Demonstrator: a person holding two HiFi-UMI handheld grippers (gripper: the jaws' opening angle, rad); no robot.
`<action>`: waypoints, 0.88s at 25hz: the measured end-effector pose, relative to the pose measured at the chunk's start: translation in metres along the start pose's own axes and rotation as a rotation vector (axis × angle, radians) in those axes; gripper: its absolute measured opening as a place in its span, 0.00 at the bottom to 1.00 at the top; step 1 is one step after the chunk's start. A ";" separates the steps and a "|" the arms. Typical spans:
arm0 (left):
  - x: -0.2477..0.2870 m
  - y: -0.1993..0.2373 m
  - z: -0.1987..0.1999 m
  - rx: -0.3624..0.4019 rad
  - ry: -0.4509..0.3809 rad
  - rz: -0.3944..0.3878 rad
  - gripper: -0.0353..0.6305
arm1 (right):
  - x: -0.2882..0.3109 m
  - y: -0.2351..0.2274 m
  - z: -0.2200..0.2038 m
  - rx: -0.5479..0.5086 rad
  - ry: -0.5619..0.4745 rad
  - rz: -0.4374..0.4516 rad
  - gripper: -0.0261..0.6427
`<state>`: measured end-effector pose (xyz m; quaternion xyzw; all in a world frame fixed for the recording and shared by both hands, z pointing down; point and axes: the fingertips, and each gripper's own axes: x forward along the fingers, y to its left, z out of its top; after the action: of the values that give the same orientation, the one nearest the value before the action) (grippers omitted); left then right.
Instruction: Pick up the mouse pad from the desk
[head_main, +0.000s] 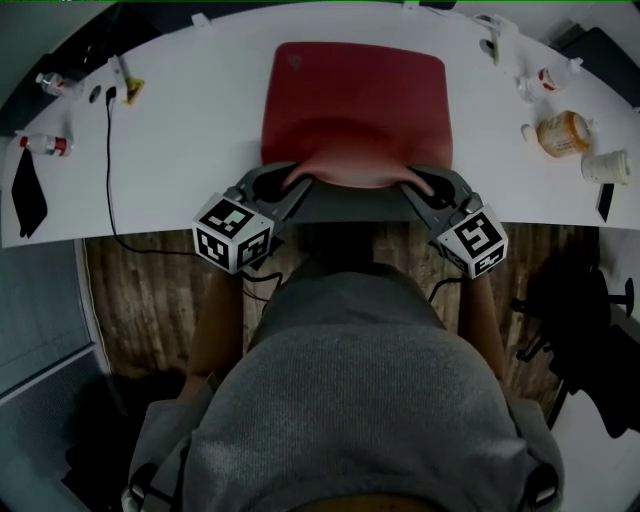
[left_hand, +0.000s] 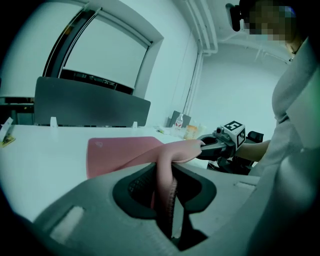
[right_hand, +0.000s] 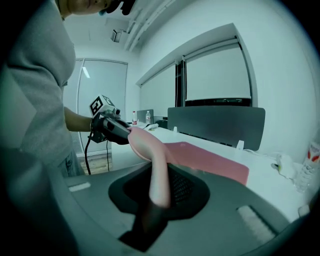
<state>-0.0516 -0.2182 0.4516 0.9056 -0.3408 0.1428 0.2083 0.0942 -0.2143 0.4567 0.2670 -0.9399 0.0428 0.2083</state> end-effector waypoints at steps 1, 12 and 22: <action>-0.001 0.000 0.006 0.002 -0.016 0.007 0.18 | -0.001 -0.001 0.005 0.003 -0.007 -0.008 0.14; -0.004 -0.006 0.086 0.024 -0.197 0.013 0.14 | -0.022 -0.037 0.070 0.072 -0.159 -0.162 0.14; -0.023 -0.023 0.150 0.043 -0.330 -0.022 0.12 | -0.045 -0.053 0.136 0.131 -0.325 -0.231 0.14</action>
<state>-0.0354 -0.2612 0.3055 0.9246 -0.3575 -0.0030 0.1316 0.1066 -0.2642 0.3121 0.3895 -0.9195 0.0359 0.0395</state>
